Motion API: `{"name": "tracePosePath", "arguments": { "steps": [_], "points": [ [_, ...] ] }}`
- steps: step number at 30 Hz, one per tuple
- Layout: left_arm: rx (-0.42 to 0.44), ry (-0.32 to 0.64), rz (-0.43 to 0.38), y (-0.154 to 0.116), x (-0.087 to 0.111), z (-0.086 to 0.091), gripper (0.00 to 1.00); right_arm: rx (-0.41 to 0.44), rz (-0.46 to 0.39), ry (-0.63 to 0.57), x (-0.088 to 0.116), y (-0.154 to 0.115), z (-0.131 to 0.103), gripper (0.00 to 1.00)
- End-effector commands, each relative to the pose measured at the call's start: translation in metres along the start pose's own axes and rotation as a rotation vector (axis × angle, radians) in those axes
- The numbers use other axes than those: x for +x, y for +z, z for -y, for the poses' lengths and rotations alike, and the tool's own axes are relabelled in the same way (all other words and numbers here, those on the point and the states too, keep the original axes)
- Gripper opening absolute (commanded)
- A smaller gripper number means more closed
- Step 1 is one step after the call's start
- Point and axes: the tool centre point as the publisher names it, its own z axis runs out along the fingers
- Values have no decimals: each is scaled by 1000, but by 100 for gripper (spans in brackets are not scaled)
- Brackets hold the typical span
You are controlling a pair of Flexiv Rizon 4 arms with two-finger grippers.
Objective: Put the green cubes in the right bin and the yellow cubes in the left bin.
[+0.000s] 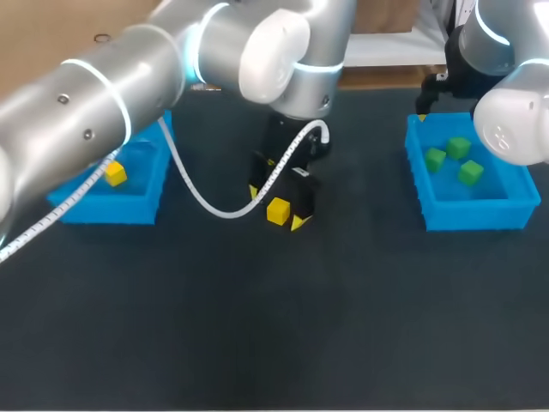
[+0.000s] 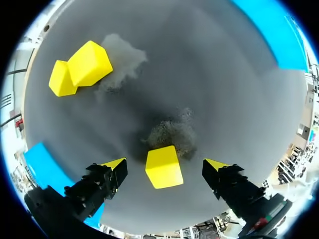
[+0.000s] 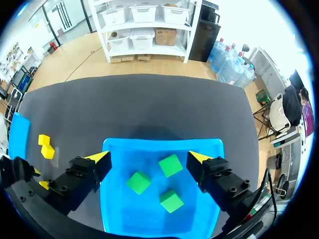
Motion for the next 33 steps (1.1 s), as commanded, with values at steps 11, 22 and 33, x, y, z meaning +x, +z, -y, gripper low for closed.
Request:
{"name": "tracePosePath", "arguments": {
  "steps": [11,22,33],
  "points": [
    [-3,-14,-2,3,-6,-4,0,2,4,1,1,-1,0,100],
    [-43,-158,199,-59,28,-59,0,2,4,1,1,-1,0,100],
    [-123,-517,348,-87,125,-163,0,2,4,1,1,-1,0,100]
  ]
}}
